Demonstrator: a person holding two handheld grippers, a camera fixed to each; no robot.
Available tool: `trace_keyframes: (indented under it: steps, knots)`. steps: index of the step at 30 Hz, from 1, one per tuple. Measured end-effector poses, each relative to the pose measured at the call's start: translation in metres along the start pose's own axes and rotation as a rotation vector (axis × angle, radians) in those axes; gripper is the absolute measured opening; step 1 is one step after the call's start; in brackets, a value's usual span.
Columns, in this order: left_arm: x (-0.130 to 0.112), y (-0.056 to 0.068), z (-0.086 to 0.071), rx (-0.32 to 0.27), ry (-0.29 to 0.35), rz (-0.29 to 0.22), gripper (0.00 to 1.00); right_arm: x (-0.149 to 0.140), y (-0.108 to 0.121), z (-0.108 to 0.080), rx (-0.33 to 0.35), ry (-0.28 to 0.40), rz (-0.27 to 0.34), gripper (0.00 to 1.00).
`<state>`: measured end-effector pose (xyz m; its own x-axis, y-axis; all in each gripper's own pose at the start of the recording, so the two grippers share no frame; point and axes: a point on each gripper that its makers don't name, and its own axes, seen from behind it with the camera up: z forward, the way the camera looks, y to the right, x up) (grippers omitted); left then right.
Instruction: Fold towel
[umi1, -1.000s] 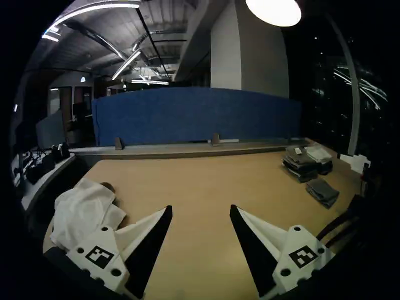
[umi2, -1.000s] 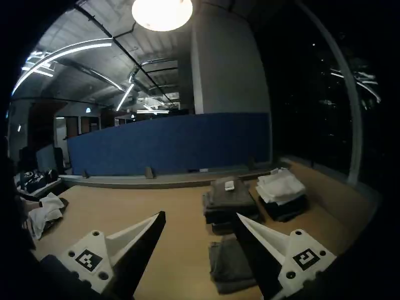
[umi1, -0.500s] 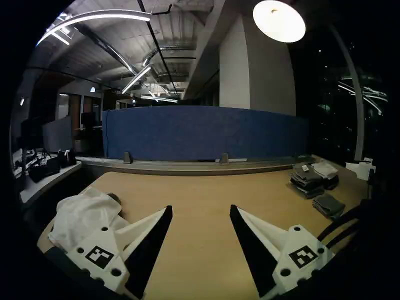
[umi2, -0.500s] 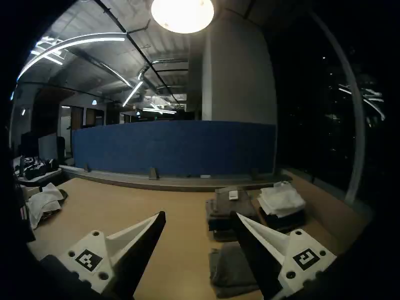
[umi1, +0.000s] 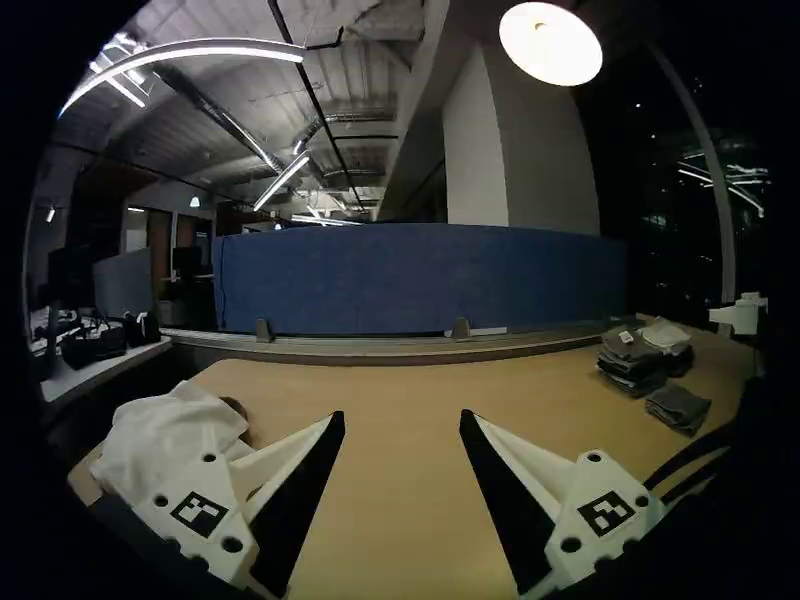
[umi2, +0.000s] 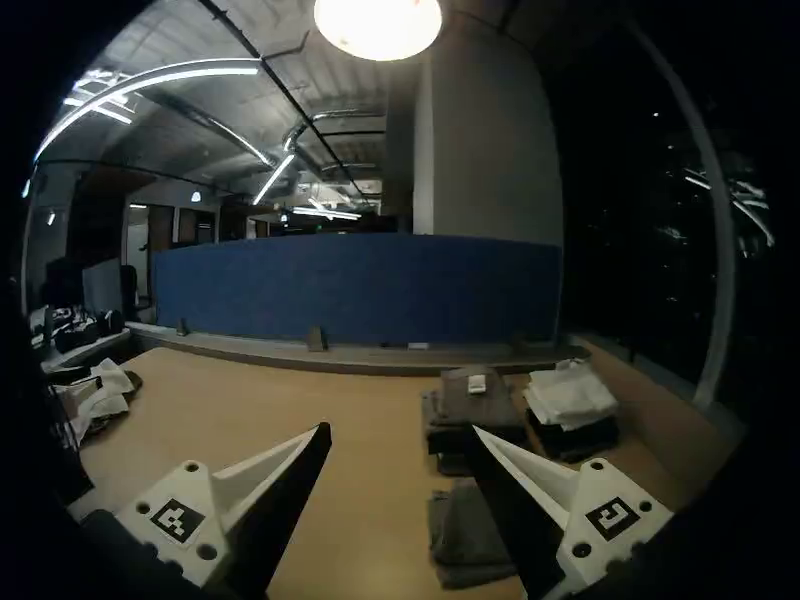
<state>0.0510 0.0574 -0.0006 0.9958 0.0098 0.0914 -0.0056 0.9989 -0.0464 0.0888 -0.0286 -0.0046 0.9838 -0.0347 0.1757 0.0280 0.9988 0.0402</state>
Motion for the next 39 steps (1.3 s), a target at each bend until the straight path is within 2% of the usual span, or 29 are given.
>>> trace_keyframes:
  steps: [9, 21, 30, 39]
  knots:
    - [-0.015, -0.020, 0.005, 0.032, 0.049, 0.030, 0.85, 0.004, 0.005, 0.010, -0.016, -0.013, -0.022, 1.00]
    - [-0.034, -0.046, 0.003, 0.059, 0.085, 0.040, 0.85, -0.012, -0.018, 0.025, 0.000, -0.039, -0.094, 1.00]
    - [-0.044, -0.055, 0.002, 0.065, 0.094, 0.029, 0.85, -0.017, -0.035, 0.030, 0.026, -0.036, -0.097, 1.00]
    - [-0.049, -0.059, 0.002, 0.073, 0.093, 0.007, 0.85, -0.018, -0.033, 0.029, 0.023, -0.031, -0.094, 1.00]
